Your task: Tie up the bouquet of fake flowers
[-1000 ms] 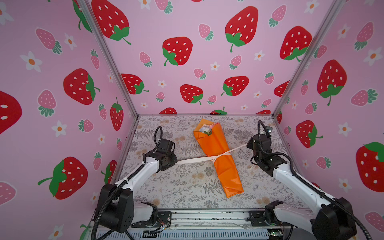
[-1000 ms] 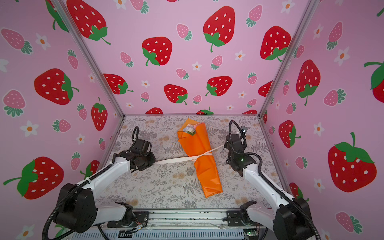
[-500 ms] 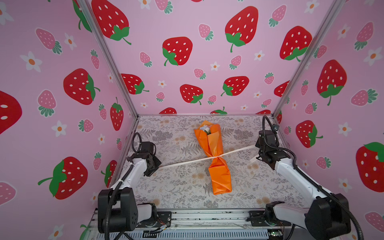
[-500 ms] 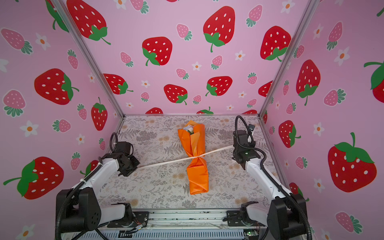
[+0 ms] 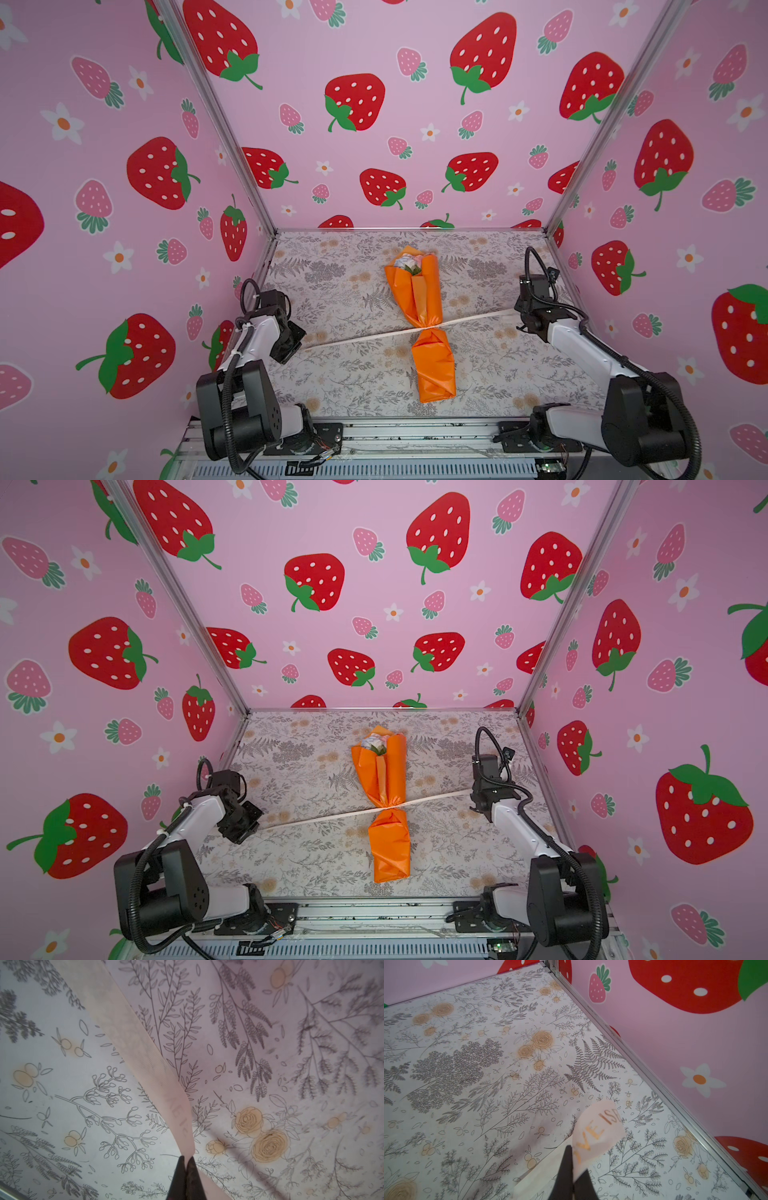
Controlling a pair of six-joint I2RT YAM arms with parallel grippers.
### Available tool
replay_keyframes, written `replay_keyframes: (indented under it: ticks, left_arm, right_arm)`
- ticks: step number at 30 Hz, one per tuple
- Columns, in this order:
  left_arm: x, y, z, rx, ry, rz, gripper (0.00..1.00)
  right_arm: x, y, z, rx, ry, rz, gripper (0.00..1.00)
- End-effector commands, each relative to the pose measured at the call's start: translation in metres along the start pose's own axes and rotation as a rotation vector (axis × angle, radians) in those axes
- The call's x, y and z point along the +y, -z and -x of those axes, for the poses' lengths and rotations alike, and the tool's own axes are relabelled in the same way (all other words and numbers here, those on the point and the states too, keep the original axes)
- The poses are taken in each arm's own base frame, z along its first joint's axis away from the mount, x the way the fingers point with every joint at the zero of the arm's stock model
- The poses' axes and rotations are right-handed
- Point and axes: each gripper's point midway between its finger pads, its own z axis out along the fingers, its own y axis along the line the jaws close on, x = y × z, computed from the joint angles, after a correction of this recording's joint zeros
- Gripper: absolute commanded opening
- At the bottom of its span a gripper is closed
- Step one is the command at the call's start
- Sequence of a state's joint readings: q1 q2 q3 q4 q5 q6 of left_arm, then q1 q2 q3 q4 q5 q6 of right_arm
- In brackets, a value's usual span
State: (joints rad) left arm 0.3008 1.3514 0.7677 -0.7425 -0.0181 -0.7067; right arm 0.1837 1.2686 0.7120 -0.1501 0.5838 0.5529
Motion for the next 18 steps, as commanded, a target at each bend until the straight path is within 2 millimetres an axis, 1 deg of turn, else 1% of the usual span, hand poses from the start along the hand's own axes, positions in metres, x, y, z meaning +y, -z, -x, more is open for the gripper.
replay_keyframes:
  ticks: [1, 5, 7, 9, 10, 11, 12, 13, 15, 16, 17, 18]
  left_arm:
    - [0.034, 0.006, 0.03, -0.131, 0.03, 0.176, 0.0]
    - [0.028, 0.008, 0.03, -0.138, 0.016, 0.148, 0.0]
    - [0.021, 0.009, 0.028, -0.139, -0.003, 0.125, 0.0]
    - [0.002, 0.012, 0.023, -0.127, -0.053, 0.046, 0.0]
    - [-0.001, 0.018, 0.021, -0.138, -0.077, 0.053, 0.0]
    - [0.0, 0.026, 0.024, -0.174, -0.096, 0.084, 0.0]
    - [-0.004, 0.032, 0.025, -0.191, -0.104, 0.065, 0.0]
    - [-0.012, 0.036, 0.025, -0.193, -0.114, 0.015, 0.0]
    - [-0.034, 0.044, 0.019, -0.176, -0.15, -0.117, 0.0]
    - [-0.041, 0.048, 0.016, -0.163, -0.155, -0.158, 0.02]
    - [-0.046, 0.051, 0.013, -0.149, -0.157, -0.189, 0.12]
    - [-0.05, 0.054, 0.009, -0.136, -0.158, -0.217, 0.22]
  right_arm:
    - [-0.036, -0.007, 0.015, -0.046, -0.064, -0.126, 0.0]
    - [-0.019, -0.006, 0.016, -0.03, -0.045, -0.029, 0.0]
    - [-0.011, -0.004, 0.019, -0.031, -0.018, 0.023, 0.0]
    - [0.007, 0.004, 0.026, -0.048, 0.01, 0.125, 0.0]
    - [0.013, 0.01, 0.032, -0.067, 0.02, 0.155, 0.0]
    - [0.016, 0.016, 0.038, -0.087, 0.031, 0.163, 0.0]
    - [0.017, 0.021, 0.045, -0.103, 0.04, 0.173, 0.0]
    - [0.023, 0.026, 0.05, -0.111, 0.057, 0.207, 0.0]
    - [0.044, 0.036, 0.055, -0.116, 0.105, 0.333, 0.0]
    - [0.053, 0.039, 0.054, -0.103, 0.119, 0.381, 0.0]
    - [0.06, 0.041, 0.05, -0.077, 0.125, 0.419, 0.0]
    - [0.065, 0.042, 0.045, -0.05, 0.128, 0.447, 0.07]
